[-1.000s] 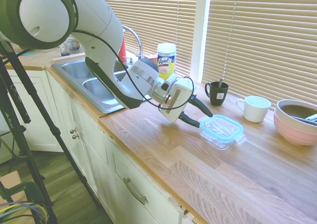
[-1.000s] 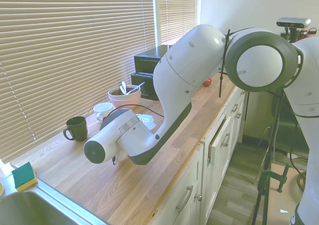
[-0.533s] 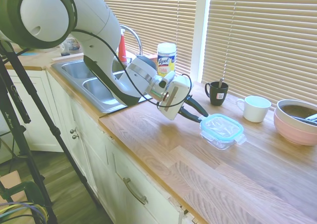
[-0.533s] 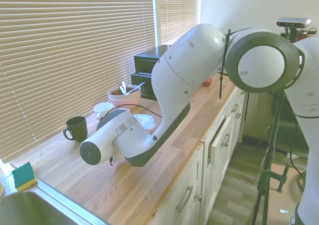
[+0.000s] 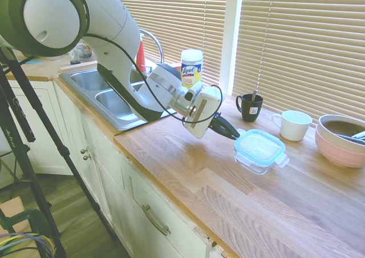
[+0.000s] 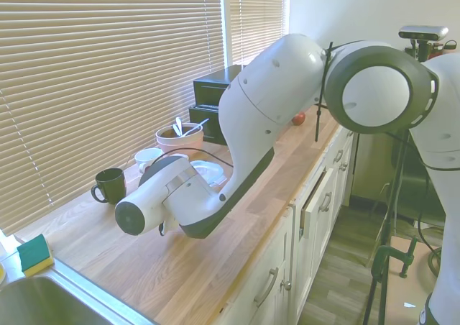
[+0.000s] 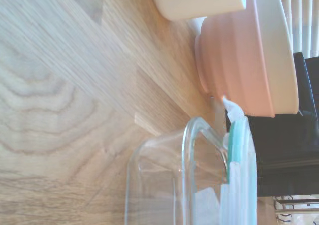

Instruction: Uncover the lid of the food container

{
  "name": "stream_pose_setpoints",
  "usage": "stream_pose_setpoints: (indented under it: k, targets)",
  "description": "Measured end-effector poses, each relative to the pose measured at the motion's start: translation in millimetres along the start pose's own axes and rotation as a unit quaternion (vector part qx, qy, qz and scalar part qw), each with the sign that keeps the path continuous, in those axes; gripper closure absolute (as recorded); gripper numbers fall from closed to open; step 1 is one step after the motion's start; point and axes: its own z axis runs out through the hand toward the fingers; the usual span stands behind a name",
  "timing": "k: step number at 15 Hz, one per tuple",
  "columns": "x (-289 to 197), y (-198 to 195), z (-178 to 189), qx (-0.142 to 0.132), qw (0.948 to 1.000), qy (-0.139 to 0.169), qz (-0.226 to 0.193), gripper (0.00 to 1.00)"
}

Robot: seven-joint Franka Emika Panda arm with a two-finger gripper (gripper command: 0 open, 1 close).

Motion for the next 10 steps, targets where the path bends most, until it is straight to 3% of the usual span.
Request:
stream_pose_setpoints:
  k: [6, 10]
  targets:
    - [34, 22, -8, -0.016, 0.9995, 0.013, 0.024, 1.0]
    - [65, 55, 6, -0.04, 0.9979, 0.015, 0.049, 1.0]
